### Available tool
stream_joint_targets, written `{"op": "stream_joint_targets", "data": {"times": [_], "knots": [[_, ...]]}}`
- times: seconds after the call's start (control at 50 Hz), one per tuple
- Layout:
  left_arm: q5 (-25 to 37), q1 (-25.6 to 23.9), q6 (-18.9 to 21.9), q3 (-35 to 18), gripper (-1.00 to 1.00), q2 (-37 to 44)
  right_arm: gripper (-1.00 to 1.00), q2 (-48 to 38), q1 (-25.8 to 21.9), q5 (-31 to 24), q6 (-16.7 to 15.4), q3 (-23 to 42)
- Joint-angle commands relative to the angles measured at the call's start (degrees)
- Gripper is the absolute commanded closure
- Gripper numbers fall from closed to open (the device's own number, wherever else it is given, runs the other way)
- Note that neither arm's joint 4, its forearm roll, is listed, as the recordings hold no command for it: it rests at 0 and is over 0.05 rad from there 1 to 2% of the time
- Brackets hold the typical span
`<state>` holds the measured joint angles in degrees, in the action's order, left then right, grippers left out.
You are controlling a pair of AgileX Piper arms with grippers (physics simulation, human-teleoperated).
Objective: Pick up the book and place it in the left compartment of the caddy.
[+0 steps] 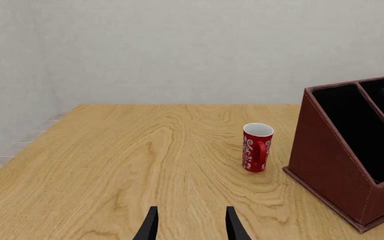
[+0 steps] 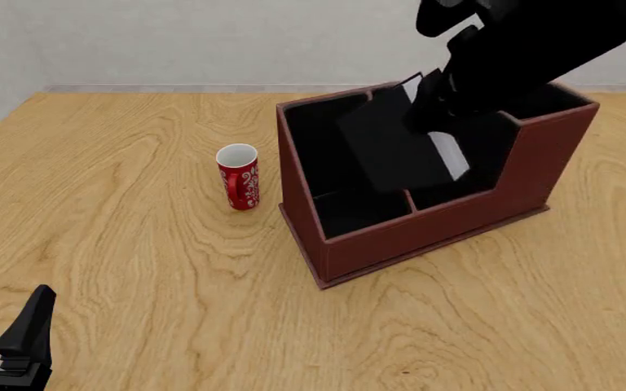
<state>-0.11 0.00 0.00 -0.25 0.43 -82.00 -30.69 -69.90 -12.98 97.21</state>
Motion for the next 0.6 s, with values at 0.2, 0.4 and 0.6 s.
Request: {"op": "stream_joint_targets", "data": {"times": [0.2,0.4,0.6], "knots": [[0.0,0.0,0.0,0.0,-1.0,0.0,1.0,-2.4,0.5,0.0,0.6,1.7],[0.0,0.0,0.0,0.0,-1.0,0.0,1.0,-3.5,0.6,0.0,0.4,2.4],[0.0,0.0,0.0,0.0,-1.0,0.0,1.0,-5.2,0.4,0.0,0.6,3.8]]}}
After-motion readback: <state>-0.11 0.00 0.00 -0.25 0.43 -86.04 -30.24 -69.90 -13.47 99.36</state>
